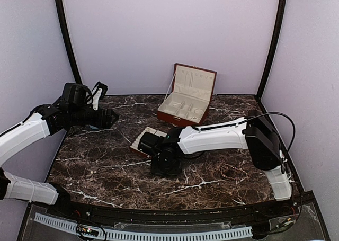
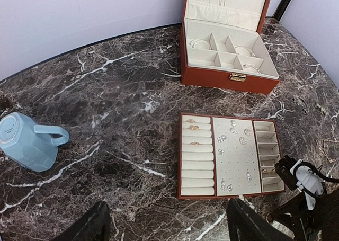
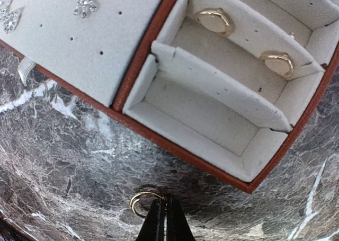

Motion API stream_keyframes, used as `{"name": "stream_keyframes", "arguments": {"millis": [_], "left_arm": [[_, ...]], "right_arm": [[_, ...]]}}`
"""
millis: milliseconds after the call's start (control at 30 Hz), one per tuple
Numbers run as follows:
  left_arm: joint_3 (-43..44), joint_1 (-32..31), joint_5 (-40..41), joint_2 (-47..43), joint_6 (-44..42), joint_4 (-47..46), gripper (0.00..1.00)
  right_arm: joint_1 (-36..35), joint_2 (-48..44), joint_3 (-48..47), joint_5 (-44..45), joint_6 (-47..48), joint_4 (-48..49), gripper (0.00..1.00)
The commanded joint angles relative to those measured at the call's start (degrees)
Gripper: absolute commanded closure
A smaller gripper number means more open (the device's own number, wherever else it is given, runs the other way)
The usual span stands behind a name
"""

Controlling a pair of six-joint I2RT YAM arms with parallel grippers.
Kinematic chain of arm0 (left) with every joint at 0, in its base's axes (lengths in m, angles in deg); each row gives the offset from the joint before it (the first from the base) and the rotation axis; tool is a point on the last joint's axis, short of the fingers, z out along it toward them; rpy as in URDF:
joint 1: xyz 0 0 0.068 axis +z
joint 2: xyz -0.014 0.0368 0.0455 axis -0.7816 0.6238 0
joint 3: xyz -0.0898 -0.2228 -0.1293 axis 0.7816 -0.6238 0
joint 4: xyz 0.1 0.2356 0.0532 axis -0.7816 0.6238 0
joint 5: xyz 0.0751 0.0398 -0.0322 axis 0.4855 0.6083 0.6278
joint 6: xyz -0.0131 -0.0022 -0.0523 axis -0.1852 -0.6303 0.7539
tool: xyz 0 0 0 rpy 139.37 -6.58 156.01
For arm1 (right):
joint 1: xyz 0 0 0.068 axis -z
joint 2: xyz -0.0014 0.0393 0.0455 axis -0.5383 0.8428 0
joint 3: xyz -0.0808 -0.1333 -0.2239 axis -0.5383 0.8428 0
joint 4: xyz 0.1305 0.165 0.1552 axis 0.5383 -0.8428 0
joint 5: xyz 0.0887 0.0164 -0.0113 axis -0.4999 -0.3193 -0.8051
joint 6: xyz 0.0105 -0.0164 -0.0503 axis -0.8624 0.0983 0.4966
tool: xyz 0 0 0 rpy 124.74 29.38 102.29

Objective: Organize the mixed jewelry
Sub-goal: Pick up the ring from the center of the board.

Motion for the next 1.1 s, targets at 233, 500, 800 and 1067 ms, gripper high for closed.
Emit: {"name": "stream_keyframes", "arguments": {"millis": [233,500,800,1067], "left_arm": [[-1.07,0.16,2.2,-0.86,-1.05,0.65,0.21],[-1.95,0.16,1.62,-2.43,-0.07,-1.0,0.21],[-3.55,0.16,-5.64,-1.47,6.25,-2.75,0.22],[1.13,-0.67,-14.21,6.93,8.76,-3.62,0.25]], "right_arm": [[-0.14,1.56,-3.91,3.57,4.68,-4.57,1.0],[-0.16,-5.78,0.79,8.22,9.51,2.28,1.0],[0.48,-15.07,5.9,11.28,17.75,8.74,1.0],[5.63,-20.51,13.24,7.54,29.38,19.32,1.0]]}}
